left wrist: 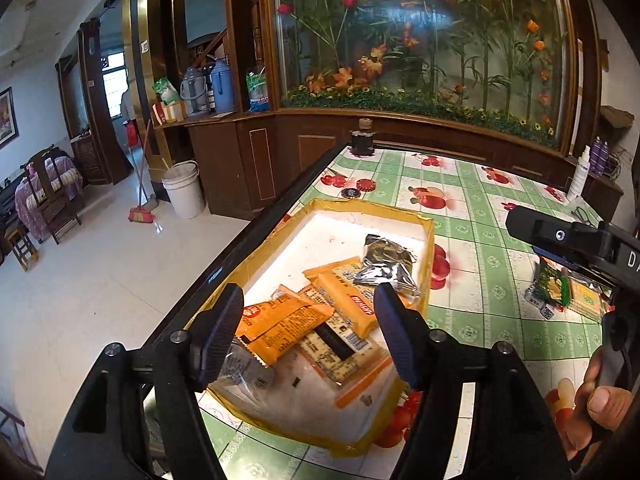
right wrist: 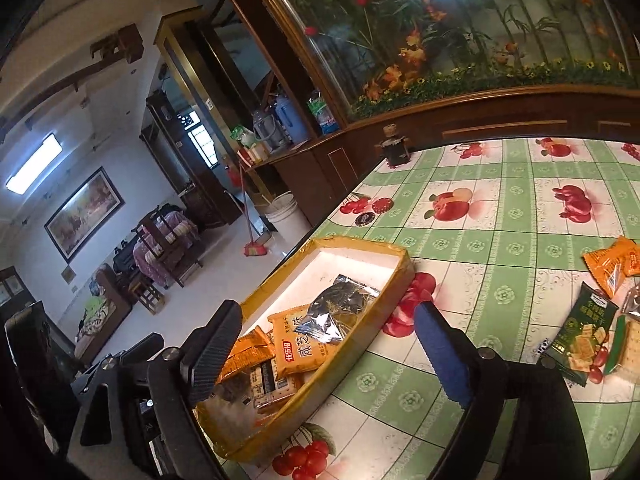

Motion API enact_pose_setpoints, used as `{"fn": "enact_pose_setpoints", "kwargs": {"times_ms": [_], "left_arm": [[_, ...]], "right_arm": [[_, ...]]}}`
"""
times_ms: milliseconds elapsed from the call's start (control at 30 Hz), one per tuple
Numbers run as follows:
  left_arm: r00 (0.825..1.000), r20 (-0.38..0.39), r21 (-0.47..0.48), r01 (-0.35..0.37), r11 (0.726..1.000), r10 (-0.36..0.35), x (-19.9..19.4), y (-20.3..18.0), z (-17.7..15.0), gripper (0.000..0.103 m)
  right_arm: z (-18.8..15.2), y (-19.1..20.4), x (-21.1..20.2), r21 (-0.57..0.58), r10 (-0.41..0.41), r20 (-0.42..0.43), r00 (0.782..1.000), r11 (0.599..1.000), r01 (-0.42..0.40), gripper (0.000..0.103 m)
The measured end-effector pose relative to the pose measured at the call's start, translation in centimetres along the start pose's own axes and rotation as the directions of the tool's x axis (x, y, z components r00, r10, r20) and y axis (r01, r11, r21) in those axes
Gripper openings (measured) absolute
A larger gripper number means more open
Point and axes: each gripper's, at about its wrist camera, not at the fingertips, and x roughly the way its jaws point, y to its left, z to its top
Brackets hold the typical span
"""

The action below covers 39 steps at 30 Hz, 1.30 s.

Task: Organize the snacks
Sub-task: 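Withdraw both tools from the tray back toward the remaining snacks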

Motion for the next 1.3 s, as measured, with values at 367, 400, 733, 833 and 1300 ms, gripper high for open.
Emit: {"fn": "enact_pose_setpoints", "kwargs": {"times_ms": [367,400,733,833,1300], "left_arm": [[0.999,0.011,0.065,0.036,0.997,-0.036,-1.6,-3.8,0.0,0.075],[0.999,0.014,0.071,0.039,0.997,-0.040,-1.8,-4.2,0.0,0.075],[0.992,-0.010,0.135,0.125,0.983,-0.125,-2.9,-9.0,-0.5,0.075],[0.987,-0.029,0.153,0.158,0.975,-0.156,-3.1,-10.6,-0.7,0.075],[0.947,-0.125,0.164,0.313,0.935,-0.295,-3.6,-15.4,-2.5,0.075]], "right_arm": [[-1.1,-4.9,-4.7,0.106,-0.022,0.059,0.998,0.994,0.015,0.091],[-1.2,-5.4,-5.2,0.116,-0.027,0.069,0.997,0.993,0.019,0.091],[-2.0,-10.3,-11.2,0.212,-0.073,0.173,0.982,0.977,0.035,0.093],[-2.2,-12.0,-12.7,0.265,-0.076,0.186,0.980,0.964,0.025,0.095],[-3.6,-19.0,-18.7,0.474,-0.213,0.232,0.949,0.877,0.080,0.096]]}}
